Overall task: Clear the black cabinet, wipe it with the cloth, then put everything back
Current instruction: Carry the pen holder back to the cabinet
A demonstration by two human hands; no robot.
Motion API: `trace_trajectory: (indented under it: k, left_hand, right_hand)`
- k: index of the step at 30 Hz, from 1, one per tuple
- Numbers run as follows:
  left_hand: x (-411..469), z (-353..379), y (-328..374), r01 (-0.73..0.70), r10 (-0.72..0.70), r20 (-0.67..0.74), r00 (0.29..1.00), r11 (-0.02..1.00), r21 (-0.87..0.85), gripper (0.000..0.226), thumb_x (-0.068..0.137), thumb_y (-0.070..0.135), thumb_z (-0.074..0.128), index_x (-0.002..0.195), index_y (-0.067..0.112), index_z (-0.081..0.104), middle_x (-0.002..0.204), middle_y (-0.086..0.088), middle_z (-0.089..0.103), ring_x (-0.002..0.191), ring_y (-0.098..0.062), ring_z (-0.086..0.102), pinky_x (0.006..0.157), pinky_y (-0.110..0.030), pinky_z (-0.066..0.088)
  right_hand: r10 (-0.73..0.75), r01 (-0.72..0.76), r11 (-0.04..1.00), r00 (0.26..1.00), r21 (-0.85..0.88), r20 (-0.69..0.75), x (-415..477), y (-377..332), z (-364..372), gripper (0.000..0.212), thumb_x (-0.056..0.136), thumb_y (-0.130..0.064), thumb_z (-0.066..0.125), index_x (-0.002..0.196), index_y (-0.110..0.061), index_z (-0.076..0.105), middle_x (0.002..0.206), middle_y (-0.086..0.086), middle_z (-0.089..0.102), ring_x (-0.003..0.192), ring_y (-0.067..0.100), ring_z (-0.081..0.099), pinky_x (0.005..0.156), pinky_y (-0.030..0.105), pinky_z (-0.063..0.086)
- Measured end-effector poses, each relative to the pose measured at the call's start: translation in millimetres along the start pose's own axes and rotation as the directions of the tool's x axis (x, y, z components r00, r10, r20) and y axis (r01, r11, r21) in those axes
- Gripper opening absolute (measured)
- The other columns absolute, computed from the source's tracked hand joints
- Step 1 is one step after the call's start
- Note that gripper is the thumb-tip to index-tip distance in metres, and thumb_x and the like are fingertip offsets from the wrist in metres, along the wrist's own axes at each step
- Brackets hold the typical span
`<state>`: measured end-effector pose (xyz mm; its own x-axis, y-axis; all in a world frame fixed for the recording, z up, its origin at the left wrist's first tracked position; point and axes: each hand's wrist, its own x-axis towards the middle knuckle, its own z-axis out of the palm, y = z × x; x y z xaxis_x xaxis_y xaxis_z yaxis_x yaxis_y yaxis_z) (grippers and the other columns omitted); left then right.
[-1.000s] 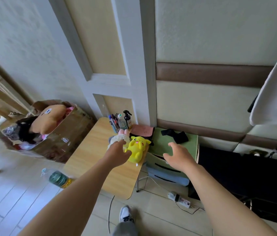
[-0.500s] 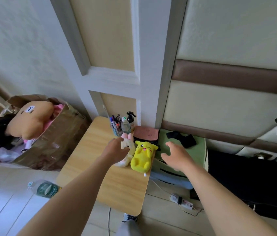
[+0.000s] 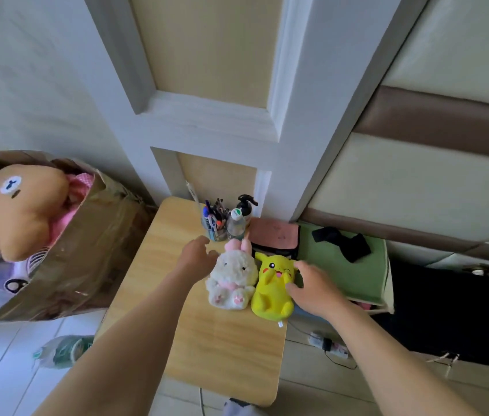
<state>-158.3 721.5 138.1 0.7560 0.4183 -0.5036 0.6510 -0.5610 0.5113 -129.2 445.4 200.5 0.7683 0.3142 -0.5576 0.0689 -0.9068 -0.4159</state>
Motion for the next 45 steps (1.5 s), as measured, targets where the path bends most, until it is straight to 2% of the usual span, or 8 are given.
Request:
trace_trajectory:
  k: [7,12,15,21,28,32,36,45]
  left_hand:
    - [86.8,17.0,-26.8,0.130,-0.129,0.020,0.991,0.969,-0.208,0.040,0.103,0.018,0.047,0.141,0.007,0.048,0.111,-0.010,0.059,0.092,-0.025,0.054,0.081,-0.033,0.049]
    - [145.4,45.7,-54.9,0.236,-0.227,0.070,0.971,0.884,-0.404,0.043,0.104,0.023,0.047,0.146,0.014,0.042,0.099,-0.002,0.064,0.098,-0.029,0.063,0.095,-0.045,0.054]
    - [175.0,62.5,-65.8,0.293,-0.264,0.133,0.955,0.784,-0.547,0.047,0.102,0.023,0.046,0.149,0.022,0.037,0.117,-0.012,0.064,0.094,-0.031,0.065,0.092,-0.051,0.057]
    - [202.8,78.6,-66.4,0.373,-0.315,0.217,0.924,0.619,-0.692,0.055,0.103,0.015,0.051,0.154,0.027,0.033,0.131,-0.013,0.056,0.083,-0.026,0.064,0.070,-0.034,0.062]
    - [220.1,79.4,-62.8,0.411,-0.334,0.286,0.898,0.406,-0.816,0.068,0.101,0.009,0.056,0.157,0.035,0.027,0.135,-0.011,0.055,0.080,-0.029,0.076,0.079,-0.042,0.063]
    - [224.5,81.3,-59.8,0.381,-0.315,0.266,0.911,0.397,-0.835,0.067,0.099,-0.003,0.048,0.154,0.033,0.036,0.136,-0.012,0.059,0.082,-0.027,0.076,0.072,-0.038,0.064]
    - [222.7,81.7,-54.3,0.348,-0.370,0.206,0.906,0.373,-0.860,0.056,0.100,-0.004,0.046,0.147,0.025,0.049,0.122,-0.012,0.065,0.094,-0.026,0.071,0.068,-0.036,0.064]
    - [197.1,57.4,-54.3,0.330,-0.385,0.145,0.911,0.475,-0.816,0.060,0.100,-0.005,0.047,0.151,0.025,0.041,0.120,-0.007,0.062,0.096,-0.029,0.071,0.077,-0.039,0.063]
  right_hand:
    - [-0.042,0.041,0.999,0.996,0.010,0.081,85.5,-41.8,47.1,0.047,0.094,-0.034,0.055,0.139,-0.020,0.048,0.131,0.006,0.055,0.124,0.026,0.049,0.092,0.036,0.044]
    - [-0.129,0.117,0.986,0.986,0.116,0.109,144.4,-67.8,94.8,0.058,0.089,-0.028,0.053,0.146,-0.031,0.044,0.137,0.002,0.054,0.124,0.024,0.052,0.089,0.032,0.045]
    - [-0.129,0.116,0.985,0.986,0.127,0.104,168.0,-71.2,119.2,0.054,0.093,-0.025,0.054,0.145,-0.023,0.042,0.137,0.006,0.051,0.122,0.024,0.051,0.089,0.030,0.044]
    - [-0.043,0.030,0.996,0.988,0.086,0.151,177.8,-50.0,146.1,0.044,0.095,-0.034,0.054,0.136,-0.019,0.046,0.121,0.008,0.056,0.114,0.029,0.053,0.086,0.036,0.045]
    - [-0.004,-0.016,0.992,0.988,0.128,0.156,179.7,-32.5,146.5,0.043,0.089,-0.040,0.051,0.131,-0.027,0.047,0.119,0.003,0.058,0.112,0.026,0.055,0.089,0.041,0.049]
    - [0.006,-0.027,0.990,0.989,0.136,0.148,180.8,-30.5,149.6,0.045,0.093,-0.037,0.052,0.136,-0.026,0.046,0.122,0.003,0.057,0.114,0.025,0.054,0.090,0.040,0.048]
    - [0.006,-0.033,0.986,0.987,0.162,0.163,175.9,-32.0,149.7,0.051,0.092,-0.039,0.051,0.141,-0.028,0.044,0.126,0.000,0.058,0.116,0.021,0.053,0.092,0.037,0.048]
    - [-0.024,0.010,0.991,0.995,0.137,0.101,163.2,-37.8,124.5,0.032,0.093,-0.031,0.053,0.123,-0.023,0.053,0.115,0.000,0.060,0.106,0.024,0.056,0.086,0.041,0.050]
